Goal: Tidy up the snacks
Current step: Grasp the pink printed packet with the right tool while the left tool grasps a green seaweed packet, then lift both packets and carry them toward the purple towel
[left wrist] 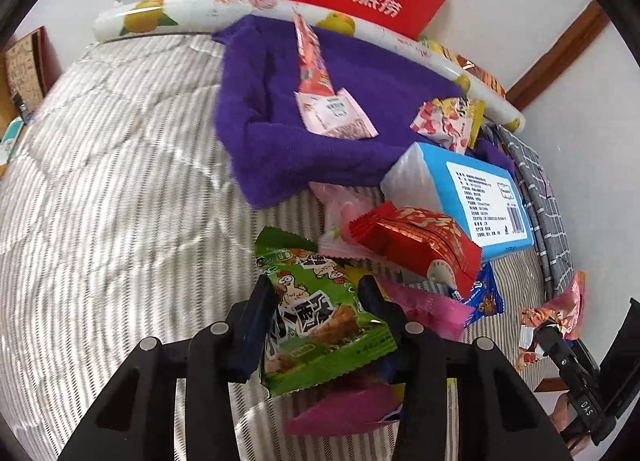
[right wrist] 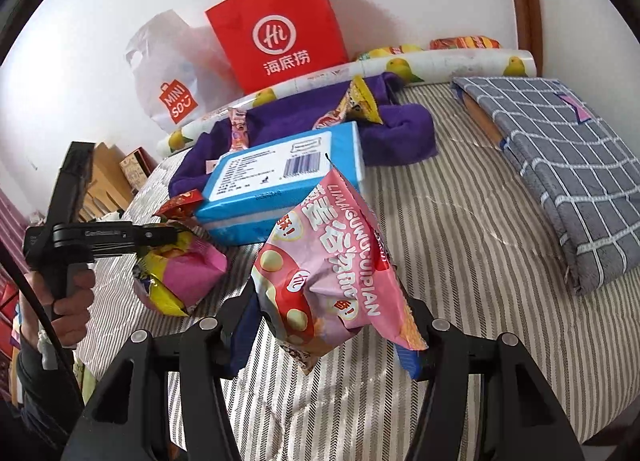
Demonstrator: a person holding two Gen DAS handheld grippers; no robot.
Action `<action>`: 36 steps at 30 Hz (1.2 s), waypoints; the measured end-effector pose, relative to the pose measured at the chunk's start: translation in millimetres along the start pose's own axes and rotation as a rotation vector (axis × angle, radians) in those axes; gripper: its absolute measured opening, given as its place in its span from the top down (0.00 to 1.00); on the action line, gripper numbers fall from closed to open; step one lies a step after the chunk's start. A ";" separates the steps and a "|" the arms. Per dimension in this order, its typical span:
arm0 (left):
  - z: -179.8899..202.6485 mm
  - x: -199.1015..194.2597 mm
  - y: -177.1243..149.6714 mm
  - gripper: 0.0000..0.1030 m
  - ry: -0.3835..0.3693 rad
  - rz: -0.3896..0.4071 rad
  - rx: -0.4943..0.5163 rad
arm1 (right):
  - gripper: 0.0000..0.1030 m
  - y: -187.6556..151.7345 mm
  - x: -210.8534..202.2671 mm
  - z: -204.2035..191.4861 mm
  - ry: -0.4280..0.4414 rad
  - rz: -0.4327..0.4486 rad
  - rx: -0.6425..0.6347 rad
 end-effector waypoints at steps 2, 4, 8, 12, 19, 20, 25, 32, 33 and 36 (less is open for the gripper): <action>-5.9 -4.7 -2.6 0.60 0.001 0.007 -0.014 | 0.44 -1.8 -1.1 0.9 0.001 -0.003 0.010; -13.0 -10.4 -4.8 0.60 0.002 0.021 -0.035 | 0.44 -3.9 -3.3 0.8 0.000 -0.005 0.015; -25.3 -21.3 -7.4 0.60 0.022 0.052 -0.070 | 0.44 -5.6 -11.7 -2.0 0.018 -0.002 0.017; -33.0 -31.9 -14.1 0.60 0.015 0.068 -0.085 | 0.44 -7.7 -21.7 -5.8 0.052 0.011 0.027; -55.7 -33.1 -34.0 0.60 0.052 0.051 -0.112 | 0.44 -16.1 -27.3 -17.7 0.062 0.009 0.023; -58.2 -33.3 -37.2 0.60 0.049 0.049 -0.114 | 0.44 -17.4 -27.2 -19.3 0.063 0.008 0.022; -65.6 -30.8 -50.8 0.61 0.052 0.039 -0.120 | 0.44 -25.0 -21.9 -25.3 0.056 -0.012 0.022; -62.5 -43.0 -60.5 0.62 0.025 0.063 -0.115 | 0.44 -30.0 -17.8 -23.8 0.077 -0.040 0.066; -60.8 -46.7 -60.9 0.62 0.028 0.070 -0.110 | 0.44 -30.0 -19.4 -22.5 0.080 -0.037 0.078; -54.8 -60.8 -62.2 0.62 0.025 0.097 -0.100 | 0.44 -29.9 -24.6 -20.1 0.077 -0.030 0.102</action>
Point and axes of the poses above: each gripper's, at about its wrist camera, not at the fingertips, and x roughly the way its jaws point, z to its right, y to its top, the point moved 6 cm from there along x, roughly the way its jaws point, and after that the axes turned 12 degrees about -z, right-handed, at the moved point
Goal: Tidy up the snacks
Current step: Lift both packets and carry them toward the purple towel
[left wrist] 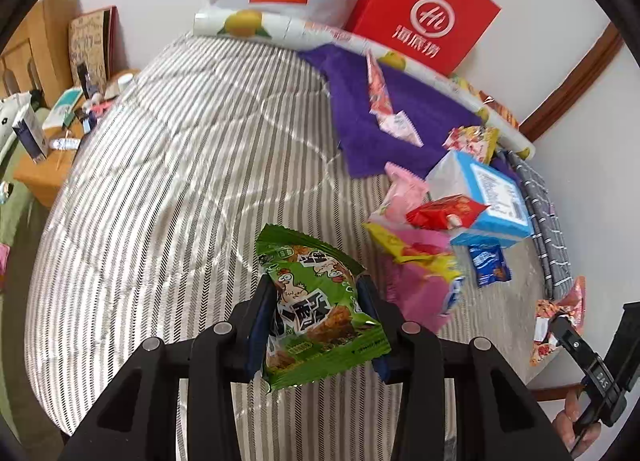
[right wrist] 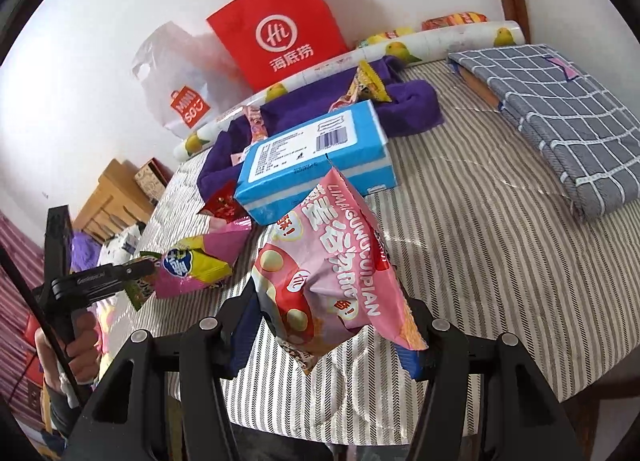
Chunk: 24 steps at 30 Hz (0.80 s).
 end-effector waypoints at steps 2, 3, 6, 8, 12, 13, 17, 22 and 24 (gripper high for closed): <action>5.1 -7.7 -0.9 0.62 -0.007 0.014 0.009 | 0.44 0.1 -3.8 1.1 -0.011 0.006 0.010; 8.5 -11.3 -1.8 0.62 -0.012 0.021 0.016 | 0.44 0.3 -6.6 1.5 -0.016 0.012 0.016; 17.6 -19.7 -4.5 0.62 -0.024 0.034 0.028 | 0.44 0.0 -13.9 2.3 -0.027 0.023 0.028; 23.7 -24.3 -5.7 0.62 -0.037 0.037 0.031 | 0.44 0.0 -18.6 2.4 -0.025 0.033 0.033; 38.6 -33.3 -8.5 0.62 -0.065 0.043 0.051 | 0.44 -1.6 -26.3 0.3 -0.025 0.045 0.030; 42.7 -35.4 -9.3 0.62 -0.066 0.046 0.059 | 0.44 -1.9 -27.9 -1.2 -0.032 0.046 0.027; 61.8 -45.0 -12.1 0.62 -0.077 0.057 0.093 | 0.44 -2.4 -34.5 -6.5 -0.036 0.055 0.009; 84.0 -54.5 -12.4 0.62 -0.092 0.069 0.128 | 0.44 -0.9 -43.4 -14.7 -0.040 0.066 -0.015; 92.6 -56.4 -11.7 0.62 -0.102 0.068 0.140 | 0.44 0.9 -47.2 -16.7 -0.044 0.070 -0.021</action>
Point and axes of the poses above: each gripper's, at about its wrist camera, not at the fingertips, and x roughly the way its jaws point, z to its right, y to its top, the point moved 6 cm from there along x, roughly the way its jaws point, and after that the axes turned 12 degrees about -z, right-handed, at the moved point
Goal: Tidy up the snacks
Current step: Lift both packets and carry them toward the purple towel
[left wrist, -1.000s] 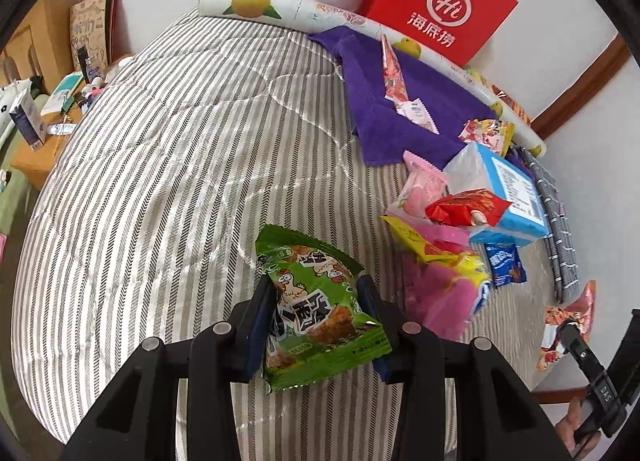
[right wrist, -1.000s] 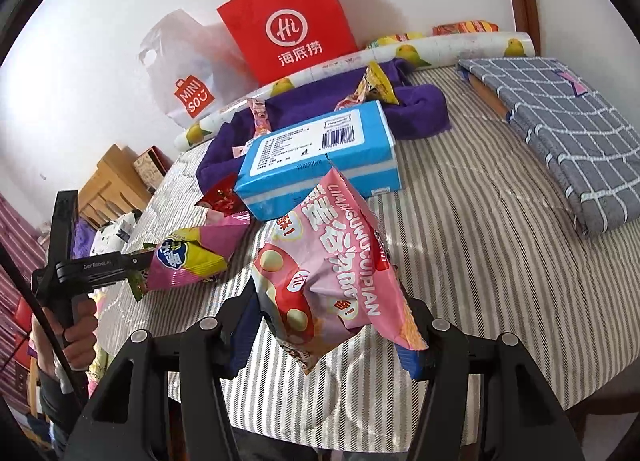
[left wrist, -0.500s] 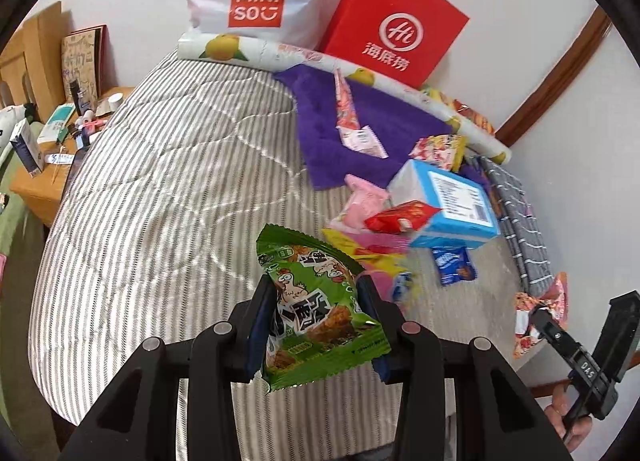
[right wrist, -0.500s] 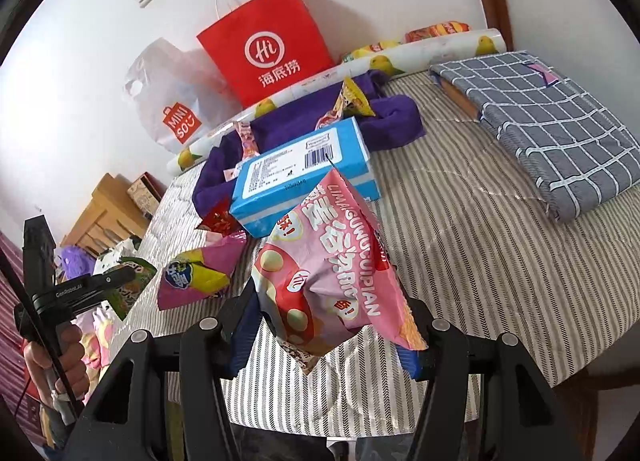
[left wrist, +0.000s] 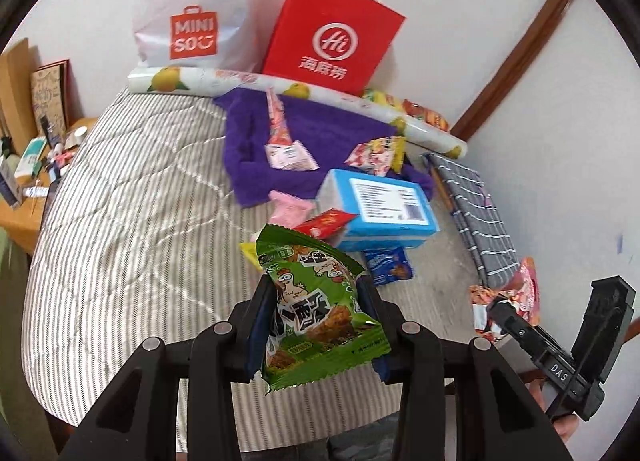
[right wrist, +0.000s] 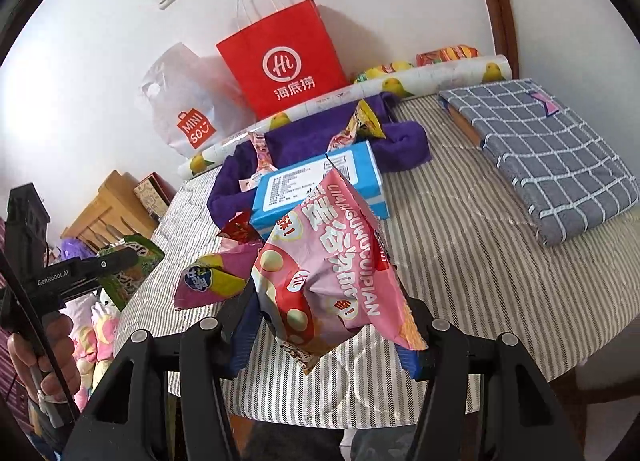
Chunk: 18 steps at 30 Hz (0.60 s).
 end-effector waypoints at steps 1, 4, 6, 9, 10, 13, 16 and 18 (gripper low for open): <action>4.9 -0.2 1.4 0.62 -0.008 -0.001 0.007 | 0.44 1.3 -1.8 -0.7 0.002 0.002 -0.002; 18.3 -1.0 4.4 0.62 -0.023 0.001 0.025 | 0.44 6.3 -7.2 -1.9 0.002 0.014 -0.006; 28.4 -1.2 6.3 0.62 -0.032 0.000 0.042 | 0.44 10.3 -11.7 -3.0 0.001 0.025 -0.013; 40.2 -1.2 10.3 0.62 -0.047 -0.001 0.061 | 0.44 16.8 -15.6 -4.8 -0.003 0.031 -0.022; 44.6 -1.2 12.6 0.62 -0.050 -0.001 0.070 | 0.44 18.7 -16.5 -5.9 -0.004 0.033 -0.027; 57.2 -0.6 20.6 0.62 -0.059 0.001 0.087 | 0.44 27.5 -22.6 -9.6 -0.010 0.046 -0.045; 70.2 0.7 28.1 0.62 -0.078 -0.001 0.109 | 0.44 37.8 -29.7 -13.1 -0.014 0.063 -0.063; 78.2 2.0 32.8 0.62 -0.087 -0.002 0.117 | 0.44 45.3 -34.9 -15.3 -0.016 0.074 -0.078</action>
Point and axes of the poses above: each gripper's, at about its wrist camera, not at the fingertips, and x roughly the way its jaws point, z to its right, y to its top, the point moved 6 cm from there along x, roughly the way its jaws point, and after that the axes turned 12 degrees about -z, right-handed, at the moved point
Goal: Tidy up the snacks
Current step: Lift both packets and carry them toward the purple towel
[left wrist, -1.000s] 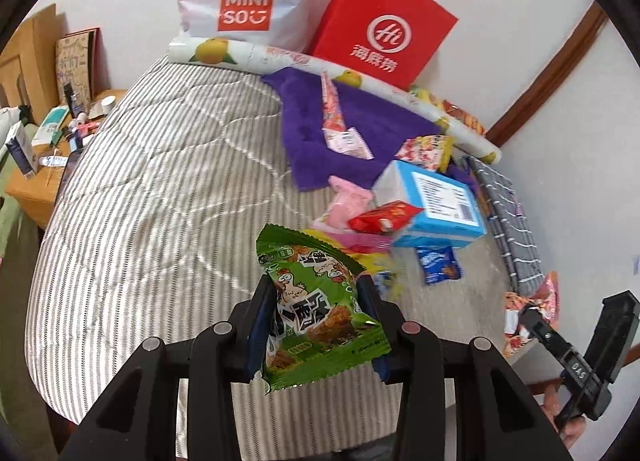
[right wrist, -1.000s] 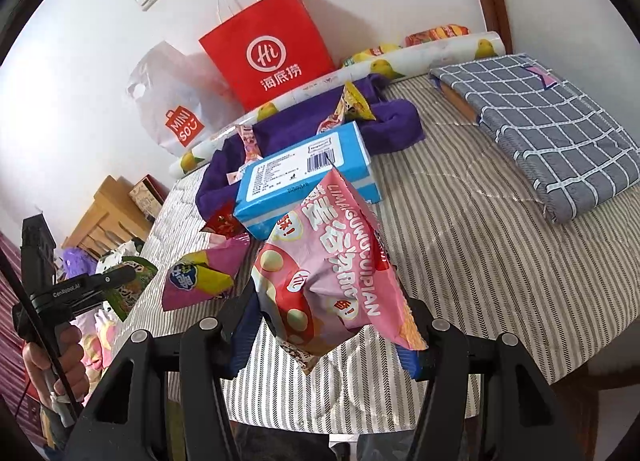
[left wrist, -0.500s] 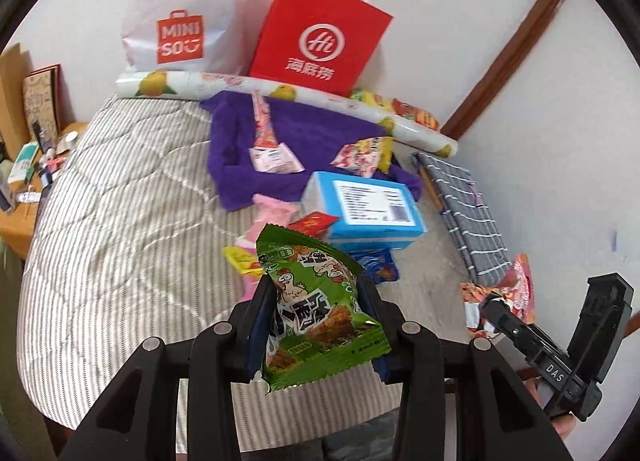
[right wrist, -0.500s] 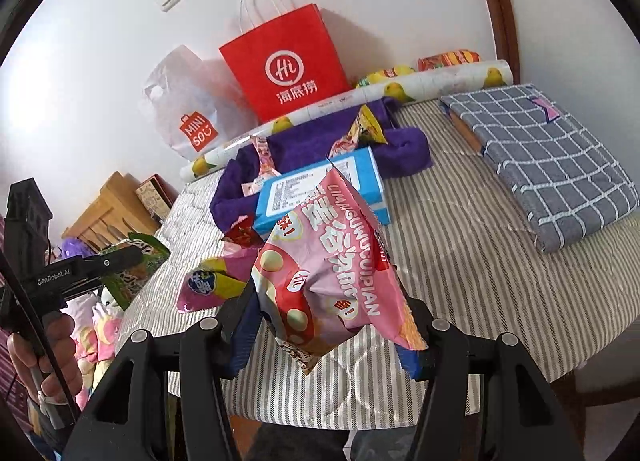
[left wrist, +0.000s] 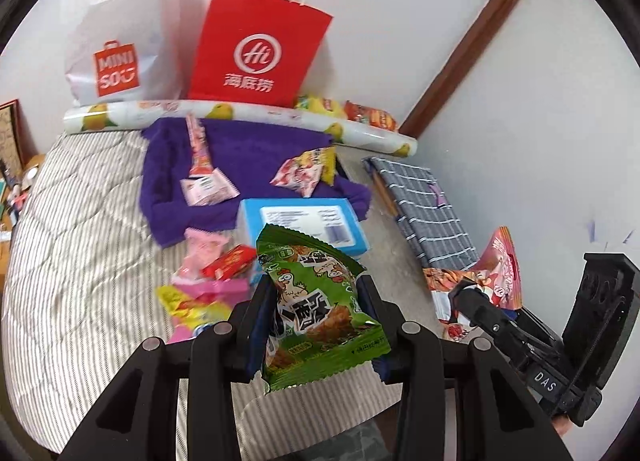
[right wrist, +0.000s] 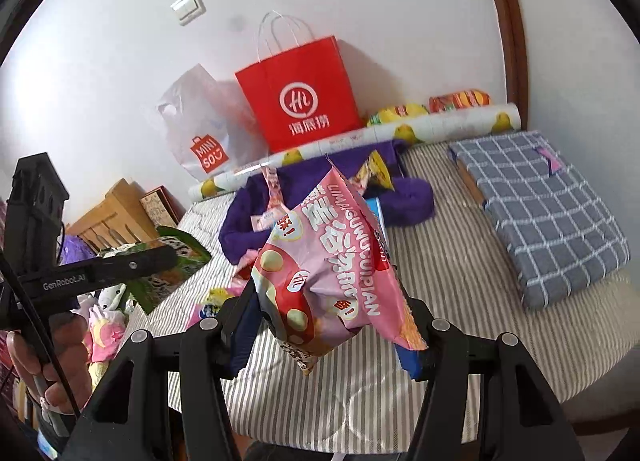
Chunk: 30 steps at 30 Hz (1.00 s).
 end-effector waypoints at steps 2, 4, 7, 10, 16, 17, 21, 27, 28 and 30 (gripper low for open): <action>7.1 2.5 6.5 0.62 -0.004 0.000 0.010 | 0.44 6.2 -2.4 -1.5 -0.006 0.008 -0.013; 11.9 5.7 12.6 0.62 -0.009 -0.002 0.016 | 0.44 13.1 -4.0 -2.7 -0.018 0.016 -0.026; 16.8 10.6 21.8 0.62 -0.025 -0.010 0.020 | 0.44 23.2 -5.4 -2.4 -0.025 0.025 -0.039; 18.2 13.7 32.0 0.62 -0.027 -0.009 0.021 | 0.44 33.9 -2.6 -2.3 -0.026 0.027 -0.047; 14.7 19.6 54.0 0.62 -0.018 -0.004 0.023 | 0.44 56.6 6.4 -6.3 -0.033 0.034 -0.073; 13.7 20.7 57.7 0.62 -0.017 -0.004 0.022 | 0.44 61.0 8.7 -7.2 -0.035 0.034 -0.078; 9.4 25.0 73.0 0.62 -0.018 -0.001 0.022 | 0.44 76.9 18.6 -11.5 -0.037 0.034 -0.100; -1.3 33.2 96.4 0.62 -0.025 -0.002 0.013 | 0.44 98.7 33.5 -13.3 -0.040 0.037 -0.116; -2.8 34.8 99.9 0.62 -0.025 -0.002 0.014 | 0.44 100.8 35.6 -13.4 -0.042 0.036 -0.117; -5.9 38.0 106.7 0.62 -0.019 0.002 0.019 | 0.44 107.5 42.7 -14.4 -0.044 0.031 -0.126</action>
Point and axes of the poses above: each gripper's, at about its wrist camera, not at the fingertips, and x roughly the way its jaws point, z to its right, y to its top, the point moved 6 cm from there along x, roughly the way its jaws point, and after that the axes turned 12 degrees about -z, right-handed, at the moved point
